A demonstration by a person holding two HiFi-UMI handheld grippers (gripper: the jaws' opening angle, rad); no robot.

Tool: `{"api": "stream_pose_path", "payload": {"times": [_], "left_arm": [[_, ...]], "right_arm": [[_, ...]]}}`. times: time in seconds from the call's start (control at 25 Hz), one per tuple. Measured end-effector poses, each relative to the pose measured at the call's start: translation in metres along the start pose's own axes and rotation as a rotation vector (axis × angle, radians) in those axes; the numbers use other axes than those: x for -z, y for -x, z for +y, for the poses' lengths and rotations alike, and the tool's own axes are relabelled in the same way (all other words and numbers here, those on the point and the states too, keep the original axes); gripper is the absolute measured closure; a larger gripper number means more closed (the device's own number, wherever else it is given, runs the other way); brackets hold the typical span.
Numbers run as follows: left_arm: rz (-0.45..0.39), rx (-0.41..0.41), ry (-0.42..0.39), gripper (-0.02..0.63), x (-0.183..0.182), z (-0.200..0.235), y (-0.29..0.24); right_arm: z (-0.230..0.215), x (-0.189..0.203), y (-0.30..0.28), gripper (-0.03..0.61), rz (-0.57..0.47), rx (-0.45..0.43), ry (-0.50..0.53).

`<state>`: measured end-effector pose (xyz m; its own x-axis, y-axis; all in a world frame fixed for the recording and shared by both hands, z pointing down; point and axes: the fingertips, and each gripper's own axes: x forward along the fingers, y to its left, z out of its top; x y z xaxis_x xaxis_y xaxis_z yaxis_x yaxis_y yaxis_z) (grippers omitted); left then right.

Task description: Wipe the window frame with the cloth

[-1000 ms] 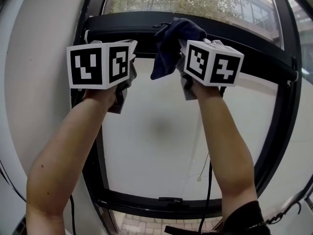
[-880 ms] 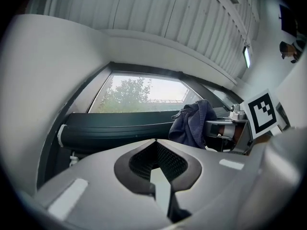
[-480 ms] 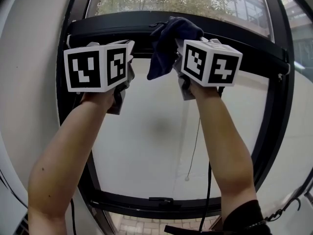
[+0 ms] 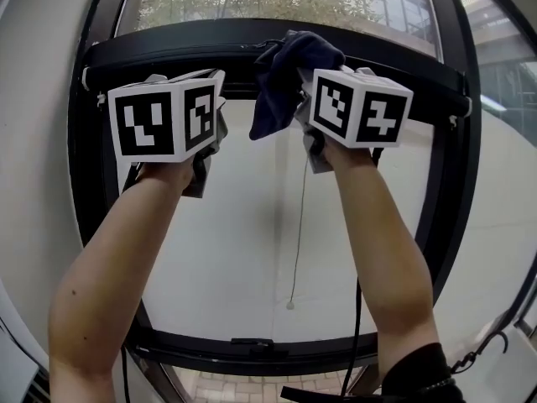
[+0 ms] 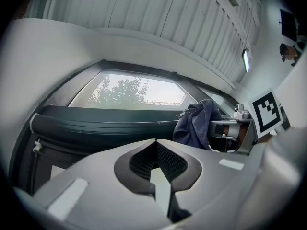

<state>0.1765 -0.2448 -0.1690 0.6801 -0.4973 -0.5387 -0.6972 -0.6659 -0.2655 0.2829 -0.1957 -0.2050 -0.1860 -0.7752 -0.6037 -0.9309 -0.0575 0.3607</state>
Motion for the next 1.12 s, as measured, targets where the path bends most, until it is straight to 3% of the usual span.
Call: {"api": "stream_pose_path", "payload": {"times": [0.48,0.72,0.88,1.12], "left_arm": [[-0.012,0.063,-0.007,0.62,-0.009,-0.053,-0.016],[-0.014,0.12,0.107,0.62,-0.008,-0.092,-0.037],[-0.017,0.125,0.061,0.62,-0.011,-0.113,-0.043],[-0.011,0.151,0.066,0.62,-0.012,-0.146,-0.056]], "right_arm": [[-0.043,-0.003,0.032,0.529,-0.008,0.032,0.019],[-0.081,-0.001,0.054,0.528,0.005,0.058,0.036],[-0.104,-0.002,0.07,0.528,0.0,0.096,0.033],[-0.143,-0.001,0.097,0.528,0.0,0.138,0.035]]}}
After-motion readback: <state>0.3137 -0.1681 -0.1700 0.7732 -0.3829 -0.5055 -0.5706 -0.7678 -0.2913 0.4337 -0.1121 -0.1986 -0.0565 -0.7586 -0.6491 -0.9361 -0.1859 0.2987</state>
